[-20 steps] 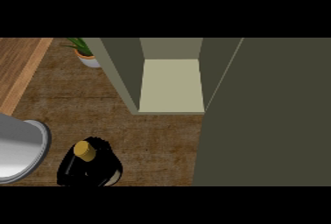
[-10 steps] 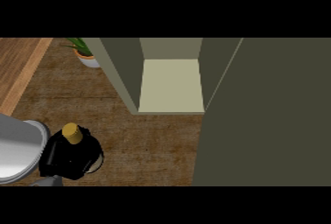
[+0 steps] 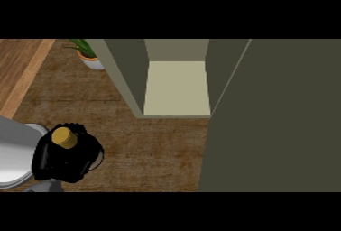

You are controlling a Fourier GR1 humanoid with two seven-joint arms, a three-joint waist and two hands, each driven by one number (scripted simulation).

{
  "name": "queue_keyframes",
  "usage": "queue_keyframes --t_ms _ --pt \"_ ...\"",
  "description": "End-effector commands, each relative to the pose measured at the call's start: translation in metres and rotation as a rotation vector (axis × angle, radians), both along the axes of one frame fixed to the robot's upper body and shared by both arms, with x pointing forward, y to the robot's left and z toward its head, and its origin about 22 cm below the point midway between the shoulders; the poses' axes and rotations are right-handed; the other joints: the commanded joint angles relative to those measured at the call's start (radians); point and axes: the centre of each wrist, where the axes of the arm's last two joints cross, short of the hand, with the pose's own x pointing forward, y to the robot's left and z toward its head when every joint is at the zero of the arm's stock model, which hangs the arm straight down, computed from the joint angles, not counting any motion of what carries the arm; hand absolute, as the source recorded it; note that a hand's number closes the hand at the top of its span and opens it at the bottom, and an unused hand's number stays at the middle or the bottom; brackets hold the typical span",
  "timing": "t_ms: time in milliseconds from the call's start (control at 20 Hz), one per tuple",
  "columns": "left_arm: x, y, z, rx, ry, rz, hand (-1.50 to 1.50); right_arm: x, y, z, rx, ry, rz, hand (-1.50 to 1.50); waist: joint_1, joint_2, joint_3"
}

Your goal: Pick up the wine, place it into the cabinet and close the cabinet

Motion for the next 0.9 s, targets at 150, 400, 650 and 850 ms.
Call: queue_keyframes --t_ms 150,400,650,850 --pt "0.008 -0.029 0.055 -0.061 -0.034 -0.089 1.50 -0.008 0.002 0.011 0.035 -0.028 0.030 -1.50 0.005 0.000 0.000" --pt "-0.010 -0.059 0.076 -0.049 -0.024 -0.125 1.50 -0.020 -0.013 0.012 0.036 -0.039 0.021 -1.50 0.002 0.000 0.000" --pt "0.004 -0.091 0.121 -0.021 -0.012 -0.158 1.50 -0.023 -0.007 0.006 0.048 -0.019 0.023 -1.50 -0.003 0.000 0.000" --pt "-0.007 -0.109 0.144 -0.053 0.020 -0.232 1.50 -0.036 -0.012 0.006 0.021 -0.017 0.029 -1.50 -0.004 -0.001 0.001"
